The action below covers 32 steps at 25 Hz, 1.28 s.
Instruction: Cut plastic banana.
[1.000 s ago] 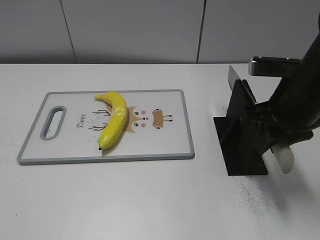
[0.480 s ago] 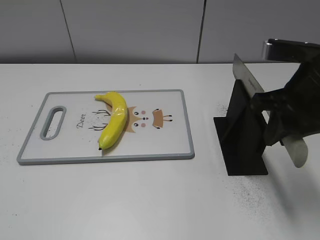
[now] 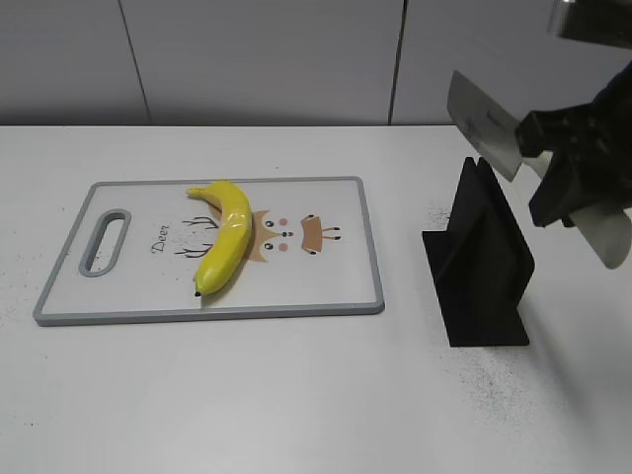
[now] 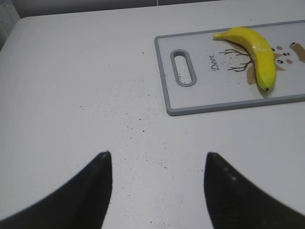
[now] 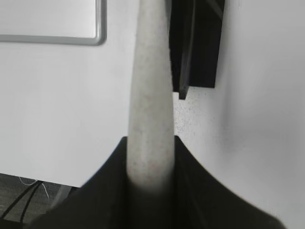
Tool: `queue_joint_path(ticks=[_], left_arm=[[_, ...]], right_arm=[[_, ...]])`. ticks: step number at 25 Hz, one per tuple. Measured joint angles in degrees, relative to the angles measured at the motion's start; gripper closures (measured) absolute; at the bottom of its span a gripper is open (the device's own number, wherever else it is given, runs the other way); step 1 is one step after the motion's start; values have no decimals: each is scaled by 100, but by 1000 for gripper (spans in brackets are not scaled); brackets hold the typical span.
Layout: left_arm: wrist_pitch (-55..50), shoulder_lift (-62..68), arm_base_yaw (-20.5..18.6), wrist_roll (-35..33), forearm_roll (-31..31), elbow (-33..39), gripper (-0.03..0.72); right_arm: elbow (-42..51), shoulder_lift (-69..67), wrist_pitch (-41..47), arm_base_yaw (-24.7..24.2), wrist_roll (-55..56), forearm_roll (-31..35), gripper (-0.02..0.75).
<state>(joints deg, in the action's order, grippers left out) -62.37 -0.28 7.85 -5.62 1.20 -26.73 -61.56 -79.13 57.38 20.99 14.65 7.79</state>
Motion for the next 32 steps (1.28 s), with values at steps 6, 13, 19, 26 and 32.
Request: queue_joint_path(ticks=[6, 13, 19, 26, 32], left_arm=[[77, 0, 0, 0, -46, -25, 115], [894, 726, 0, -134, 18, -167, 115], [1963, 2243, 0, -700, 48, -369, 115], [2650, 4342, 0, -1609, 468, -1341, 115], [2645, 6011, 0, -2551, 667, -2605, 115]], right_arm=[[-563, 0, 27, 0, -593, -6, 577], [-1121, -331, 56, 0, -2214, -6, 577], [-1662, -968, 103, 0, -3610, -6, 577], [-2611, -1801, 128, 34, -4688, -18, 577], [-3456, -2641, 282, 266, -5582, -17, 577]])
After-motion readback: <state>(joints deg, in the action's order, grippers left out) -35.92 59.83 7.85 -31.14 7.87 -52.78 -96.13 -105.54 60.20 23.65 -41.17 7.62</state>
